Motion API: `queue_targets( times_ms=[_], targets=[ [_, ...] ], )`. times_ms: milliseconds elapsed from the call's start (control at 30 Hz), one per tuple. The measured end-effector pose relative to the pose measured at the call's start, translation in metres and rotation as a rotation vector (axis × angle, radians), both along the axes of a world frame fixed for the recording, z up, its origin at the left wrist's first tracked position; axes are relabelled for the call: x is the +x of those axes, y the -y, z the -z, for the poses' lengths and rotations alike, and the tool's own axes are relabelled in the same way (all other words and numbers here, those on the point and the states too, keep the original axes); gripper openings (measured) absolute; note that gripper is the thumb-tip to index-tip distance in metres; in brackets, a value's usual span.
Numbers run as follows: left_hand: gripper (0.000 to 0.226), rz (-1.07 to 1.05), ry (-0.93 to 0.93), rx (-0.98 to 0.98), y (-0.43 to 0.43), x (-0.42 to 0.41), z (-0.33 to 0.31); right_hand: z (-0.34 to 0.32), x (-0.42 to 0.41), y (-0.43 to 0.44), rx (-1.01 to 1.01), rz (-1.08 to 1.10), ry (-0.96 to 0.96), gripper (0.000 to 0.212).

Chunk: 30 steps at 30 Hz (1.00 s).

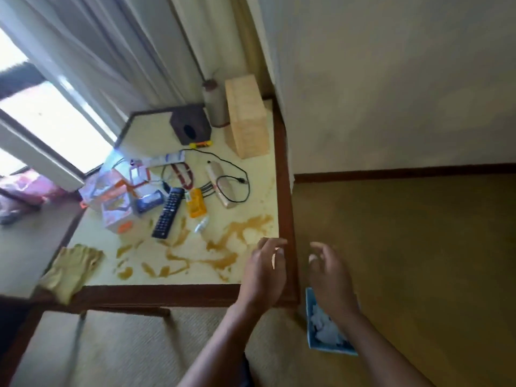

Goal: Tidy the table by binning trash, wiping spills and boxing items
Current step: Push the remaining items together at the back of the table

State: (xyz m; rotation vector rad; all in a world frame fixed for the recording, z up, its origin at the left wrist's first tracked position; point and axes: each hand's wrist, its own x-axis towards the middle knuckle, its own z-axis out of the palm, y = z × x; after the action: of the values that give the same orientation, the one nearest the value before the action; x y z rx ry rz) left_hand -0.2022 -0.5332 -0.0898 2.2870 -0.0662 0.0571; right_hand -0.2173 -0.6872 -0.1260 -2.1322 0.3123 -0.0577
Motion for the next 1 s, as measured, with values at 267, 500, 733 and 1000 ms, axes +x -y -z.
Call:
queue_targets(
  times_ms=[267, 500, 733, 1000],
  targets=[
    [0.028, -0.222, -0.098, 0.306, -0.182, 0.069, -0.033, -0.048, 0.082, -0.155, -0.167, -0.316, -0.01, 0.024],
    [0.037, -0.188, -0.367, 0.504, -0.282, 0.139, -0.007, -0.041, 0.152, -0.259, -0.479, -0.632, -0.163, 0.049],
    [0.069, -0.105, -0.451, 0.543, -0.304, 0.169, 0.015, -0.024, 0.172, -0.278, -0.904, -0.84, -0.137, 0.03],
    [0.058, -0.211, -0.371, 0.52, -0.307, 0.178, 0.009, -0.037, 0.2, -0.29, -0.653, -0.552, -0.064, 0.013]
  ],
)
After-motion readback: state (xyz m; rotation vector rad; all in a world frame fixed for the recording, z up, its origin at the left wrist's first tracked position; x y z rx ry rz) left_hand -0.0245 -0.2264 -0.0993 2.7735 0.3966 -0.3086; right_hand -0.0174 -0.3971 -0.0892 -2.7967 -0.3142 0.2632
